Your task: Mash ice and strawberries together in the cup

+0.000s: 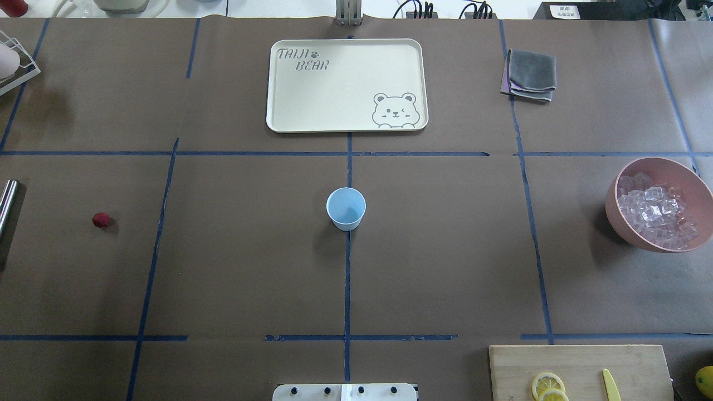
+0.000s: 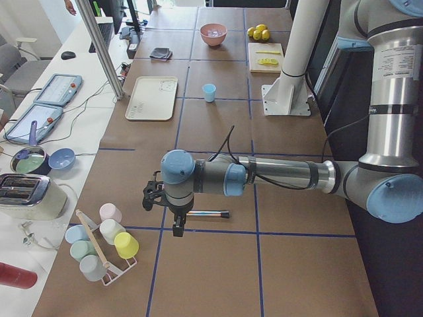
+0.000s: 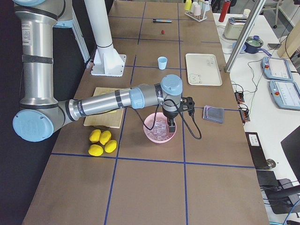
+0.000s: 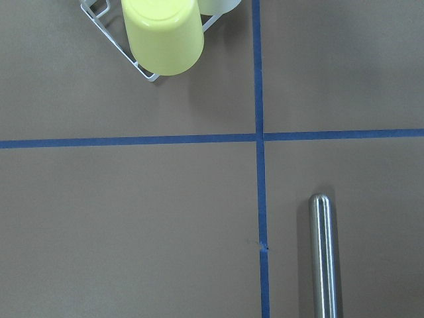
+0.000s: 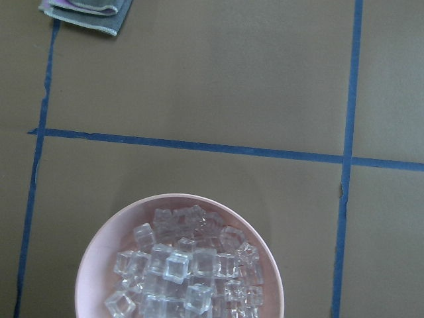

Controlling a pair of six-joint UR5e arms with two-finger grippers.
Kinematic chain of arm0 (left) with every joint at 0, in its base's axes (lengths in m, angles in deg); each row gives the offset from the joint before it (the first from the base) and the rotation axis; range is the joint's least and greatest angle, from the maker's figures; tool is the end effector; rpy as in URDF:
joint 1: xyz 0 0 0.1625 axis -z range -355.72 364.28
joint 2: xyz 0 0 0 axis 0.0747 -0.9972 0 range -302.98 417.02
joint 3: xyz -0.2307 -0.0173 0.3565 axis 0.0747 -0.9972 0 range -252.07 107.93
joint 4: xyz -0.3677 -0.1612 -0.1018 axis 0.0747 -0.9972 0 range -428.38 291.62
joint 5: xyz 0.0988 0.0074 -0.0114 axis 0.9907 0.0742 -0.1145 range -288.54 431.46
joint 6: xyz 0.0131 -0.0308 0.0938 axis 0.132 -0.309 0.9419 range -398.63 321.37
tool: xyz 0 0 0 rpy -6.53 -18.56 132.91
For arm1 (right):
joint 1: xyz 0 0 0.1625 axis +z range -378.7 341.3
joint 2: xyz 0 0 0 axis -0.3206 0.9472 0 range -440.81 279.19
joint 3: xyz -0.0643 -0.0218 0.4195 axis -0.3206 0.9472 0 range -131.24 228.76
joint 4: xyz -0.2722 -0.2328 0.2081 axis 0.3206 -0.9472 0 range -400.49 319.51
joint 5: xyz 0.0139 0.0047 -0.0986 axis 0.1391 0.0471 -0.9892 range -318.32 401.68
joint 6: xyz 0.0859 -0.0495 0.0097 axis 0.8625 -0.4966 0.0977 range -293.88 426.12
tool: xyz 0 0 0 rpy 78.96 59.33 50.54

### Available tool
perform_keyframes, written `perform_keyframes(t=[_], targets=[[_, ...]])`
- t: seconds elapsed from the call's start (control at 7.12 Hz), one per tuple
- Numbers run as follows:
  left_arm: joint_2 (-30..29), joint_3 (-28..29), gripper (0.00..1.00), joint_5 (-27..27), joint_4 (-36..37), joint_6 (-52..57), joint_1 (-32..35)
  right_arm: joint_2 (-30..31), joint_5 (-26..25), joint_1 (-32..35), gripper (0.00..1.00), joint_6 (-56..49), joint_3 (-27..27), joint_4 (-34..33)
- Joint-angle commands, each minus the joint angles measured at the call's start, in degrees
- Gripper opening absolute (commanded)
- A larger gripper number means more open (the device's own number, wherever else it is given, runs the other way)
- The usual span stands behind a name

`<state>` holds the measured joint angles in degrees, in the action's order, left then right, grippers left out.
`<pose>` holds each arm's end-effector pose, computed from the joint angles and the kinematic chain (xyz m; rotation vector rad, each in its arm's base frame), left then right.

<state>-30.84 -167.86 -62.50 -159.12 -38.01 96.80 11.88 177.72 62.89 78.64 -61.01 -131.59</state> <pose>-0.0852 -0.4771 0.6261 0.0938 0.7645 -0.0020 -0.0078 -0.4738 0.5107 0.1143 -0.8325 -0.0447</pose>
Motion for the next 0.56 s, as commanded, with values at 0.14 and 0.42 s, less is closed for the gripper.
perform_keyframes(t=[0.14, 0.42], targets=[[0.0, 0.0, 1.0, 0.0, -0.2, 0.0, 0.0, 1.0, -1.7, -6.5, 0.99, 16.5, -2.1, 9.5], [0.1, 0.3, 1.0, 0.0, -0.4, 0.2, -0.1, 3.7, -7.6, -11.6, 0.99, 25.3, -1.9, 20.4]])
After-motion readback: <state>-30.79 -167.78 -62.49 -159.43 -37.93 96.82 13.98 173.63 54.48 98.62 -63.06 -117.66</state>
